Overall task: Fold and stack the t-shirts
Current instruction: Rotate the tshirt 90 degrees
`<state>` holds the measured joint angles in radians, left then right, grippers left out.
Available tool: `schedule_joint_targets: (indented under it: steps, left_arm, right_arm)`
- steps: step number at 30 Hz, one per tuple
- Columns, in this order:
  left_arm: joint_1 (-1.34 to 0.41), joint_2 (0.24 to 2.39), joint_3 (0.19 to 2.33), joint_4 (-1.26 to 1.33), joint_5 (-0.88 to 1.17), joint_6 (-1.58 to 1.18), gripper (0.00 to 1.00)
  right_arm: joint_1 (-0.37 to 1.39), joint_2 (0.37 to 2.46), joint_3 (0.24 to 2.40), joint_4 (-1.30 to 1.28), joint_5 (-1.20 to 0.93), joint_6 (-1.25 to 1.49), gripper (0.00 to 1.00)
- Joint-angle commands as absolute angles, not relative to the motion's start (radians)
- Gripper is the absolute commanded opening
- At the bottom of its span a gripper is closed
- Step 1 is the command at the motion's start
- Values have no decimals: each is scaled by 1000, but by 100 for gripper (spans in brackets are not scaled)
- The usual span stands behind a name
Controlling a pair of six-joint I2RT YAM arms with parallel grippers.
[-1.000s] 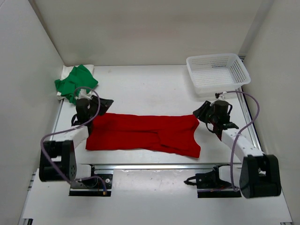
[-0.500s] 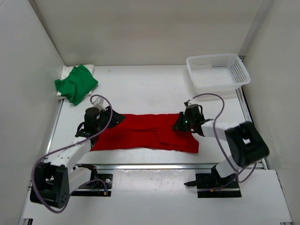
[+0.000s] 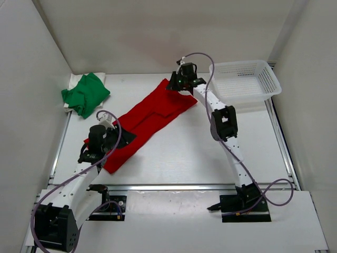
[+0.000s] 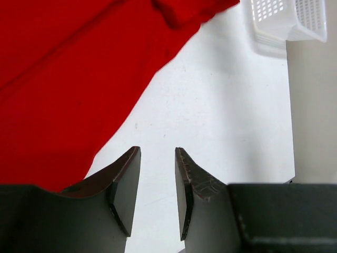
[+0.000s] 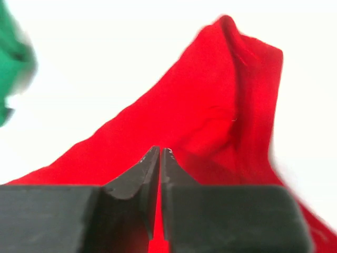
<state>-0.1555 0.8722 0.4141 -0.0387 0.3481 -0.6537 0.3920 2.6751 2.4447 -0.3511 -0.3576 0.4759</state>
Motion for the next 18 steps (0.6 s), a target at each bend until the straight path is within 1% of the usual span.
schedule_joint_targets:
  steps: [1, 3, 4, 5, 7, 8, 9, 10, 11, 12, 13, 15, 18]
  left_arm:
    - [-159, 853, 403, -75, 353, -640, 43]
    - [-187, 864, 399, -67, 325, -643, 43]
    - [-204, 870, 403, -61, 318, -638, 44]
    - [-209, 877, 400, -58, 316, -643, 43]
    - [-196, 882, 408, -64, 337, -635, 43]
    - [-181, 879, 416, -71, 348, -626, 43]
    - [-155, 873, 425, -87, 359, -623, 43]
    - [-143, 870, 439, -95, 364, -603, 44]
    - [-117, 864, 449, -121, 377, -591, 44]
    - [-98, 862, 468, -147, 376, -580, 44]
    - [-89, 859, 492, -175, 377, -557, 44]
    - [-77, 862, 511, -193, 367, -534, 45]
    - [-74, 865, 497, -169, 376, -552, 45]
  right_arm:
    - [390, 2514, 2594, -533, -451, 417, 6]
    - [420, 2308, 2475, -543, -376, 333, 10]
    - [457, 2271, 2391, -538, -333, 289, 12]
    - [474, 2172, 2337, -528, -313, 263, 15]
    - [495, 1977, 2042, -470, -331, 276, 17]
    - [503, 1915, 1812, -356, -356, 317, 17]
    - [518, 1788, 1680, -186, -373, 345, 20]
    - [532, 1731, 1441, -104, -389, 395, 22]
    - [555, 1639, 1240, 46, -390, 441, 24]
    - [580, 1578, 1154, 155, -384, 481, 25]
    - [598, 1553, 1026, 193, -387, 504, 26]
    - [644, 1558, 877, 305, -411, 595, 27]
    - [724, 1639, 848, 406, -401, 652, 35]
